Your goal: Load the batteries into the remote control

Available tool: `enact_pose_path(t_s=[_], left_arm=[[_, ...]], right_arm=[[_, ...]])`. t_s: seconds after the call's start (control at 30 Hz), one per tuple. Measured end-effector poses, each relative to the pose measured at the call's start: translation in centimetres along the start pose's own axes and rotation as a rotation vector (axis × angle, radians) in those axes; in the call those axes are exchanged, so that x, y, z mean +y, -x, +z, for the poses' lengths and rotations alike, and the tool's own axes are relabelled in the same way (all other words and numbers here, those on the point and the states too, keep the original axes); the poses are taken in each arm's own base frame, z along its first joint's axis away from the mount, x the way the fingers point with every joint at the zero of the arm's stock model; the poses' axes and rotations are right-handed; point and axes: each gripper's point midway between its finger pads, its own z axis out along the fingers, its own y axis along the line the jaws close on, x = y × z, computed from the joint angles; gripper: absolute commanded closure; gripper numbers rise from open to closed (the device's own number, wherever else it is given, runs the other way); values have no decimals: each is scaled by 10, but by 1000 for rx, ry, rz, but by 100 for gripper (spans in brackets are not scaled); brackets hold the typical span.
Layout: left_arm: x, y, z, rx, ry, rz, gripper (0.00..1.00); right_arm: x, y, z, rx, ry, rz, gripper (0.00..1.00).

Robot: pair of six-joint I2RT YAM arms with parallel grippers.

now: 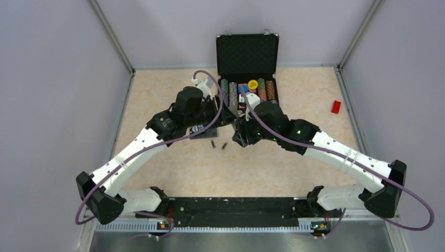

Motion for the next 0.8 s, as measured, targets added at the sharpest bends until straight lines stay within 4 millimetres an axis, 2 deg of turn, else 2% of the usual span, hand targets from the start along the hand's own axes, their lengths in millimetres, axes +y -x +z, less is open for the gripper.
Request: enact_pose_path(t_s=[0.2, 0.33, 0.5, 0.6, 0.67, 0.8], left_arm=[[2, -1, 4, 12, 11, -8, 42], [3, -2, 9, 12, 13, -37, 47], [2, -1, 15, -4, -8, -84, 64], [1, -1, 16, -13, -24, -110, 87], [0, 0, 16, -19, -31, -133, 100], [2, 0, 16, -25, -33, -147, 100]], right_arm=[[-5, 1, 1, 9, -21, -61, 71], [-6, 2, 2, 10, -21, -80, 70], [-4, 1, 3, 15, -6, -92, 70], [-4, 1, 3, 16, -4, -97, 69], [-4, 1, 3, 14, -5, -99, 61], [-5, 1, 3, 11, -14, -86, 26]])
